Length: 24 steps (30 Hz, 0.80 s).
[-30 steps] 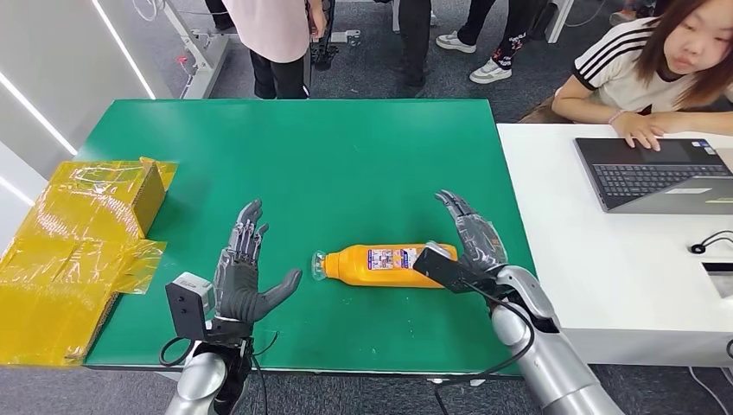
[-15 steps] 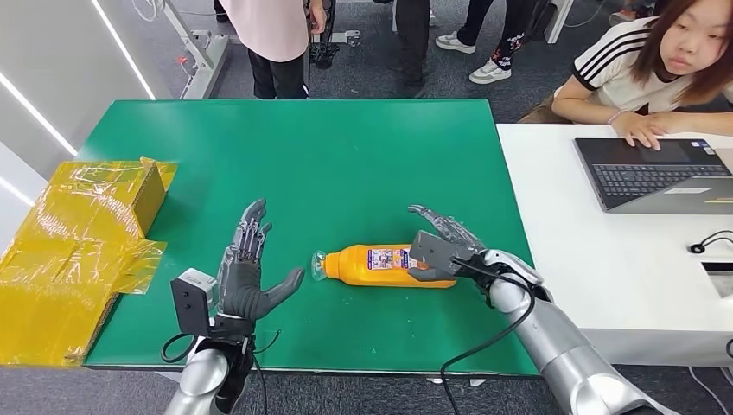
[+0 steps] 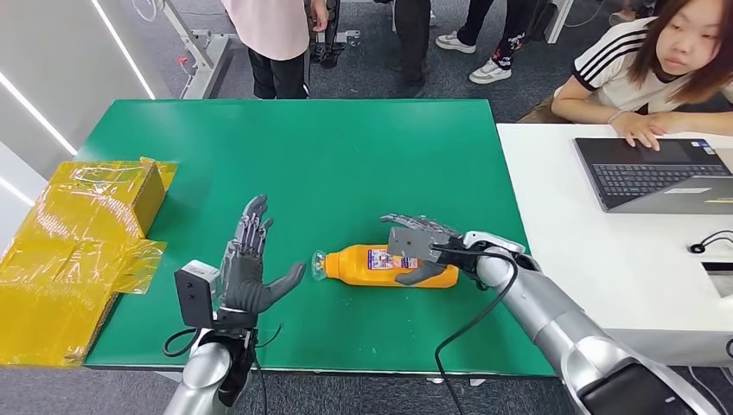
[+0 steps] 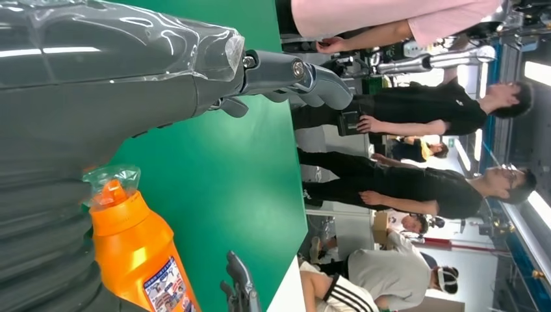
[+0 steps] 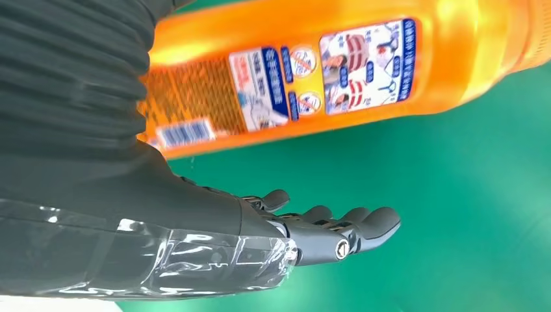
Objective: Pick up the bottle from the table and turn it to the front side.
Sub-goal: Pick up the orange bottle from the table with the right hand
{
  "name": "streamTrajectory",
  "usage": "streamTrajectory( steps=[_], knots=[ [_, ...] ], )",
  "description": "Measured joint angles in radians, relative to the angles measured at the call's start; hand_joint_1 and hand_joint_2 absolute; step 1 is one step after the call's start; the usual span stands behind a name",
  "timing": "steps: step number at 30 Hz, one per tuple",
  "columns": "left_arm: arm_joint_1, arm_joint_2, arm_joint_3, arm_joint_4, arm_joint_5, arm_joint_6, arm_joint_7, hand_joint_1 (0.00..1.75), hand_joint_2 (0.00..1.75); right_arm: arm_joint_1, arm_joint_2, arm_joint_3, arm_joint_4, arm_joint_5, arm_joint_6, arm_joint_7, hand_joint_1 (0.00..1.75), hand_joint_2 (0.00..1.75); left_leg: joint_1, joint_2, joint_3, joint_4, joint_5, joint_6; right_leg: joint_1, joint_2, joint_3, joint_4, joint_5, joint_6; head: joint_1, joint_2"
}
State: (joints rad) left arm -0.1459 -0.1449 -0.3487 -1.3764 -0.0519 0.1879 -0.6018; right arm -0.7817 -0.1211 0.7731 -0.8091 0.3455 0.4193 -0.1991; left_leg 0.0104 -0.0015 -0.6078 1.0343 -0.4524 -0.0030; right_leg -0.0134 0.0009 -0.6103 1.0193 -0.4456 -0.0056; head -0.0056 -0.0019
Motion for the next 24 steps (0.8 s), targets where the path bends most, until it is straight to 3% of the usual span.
streamTrajectory(
  steps=[15, 24],
  knots=[
    [-0.027, -0.006, 0.0, 0.005, 0.066, -0.069, 0.054, 0.0, 1.75, -0.279, -0.002, 0.309, 0.066, -0.049, 0.29, 0.151, 0.0, 1.75, 0.0, 0.0, 0.0, 0.001, 0.0, 0.0, 0.0, 0.0, 0.0, 0.0, 0.001, 0.0, 0.0, 0.0],
    [-0.031, -0.007, 0.0, 0.022, 0.084, -0.075, 0.051, 0.0, 1.75, -0.358, -0.016, 0.521, 0.072, -0.054, 0.271, 0.164, 0.0, 1.75, 0.0, 0.0, 0.0, 0.001, 0.0, 0.0, 0.0, 0.0, 0.0, 0.0, 0.001, 0.0, 0.0, 0.0]
  ],
)
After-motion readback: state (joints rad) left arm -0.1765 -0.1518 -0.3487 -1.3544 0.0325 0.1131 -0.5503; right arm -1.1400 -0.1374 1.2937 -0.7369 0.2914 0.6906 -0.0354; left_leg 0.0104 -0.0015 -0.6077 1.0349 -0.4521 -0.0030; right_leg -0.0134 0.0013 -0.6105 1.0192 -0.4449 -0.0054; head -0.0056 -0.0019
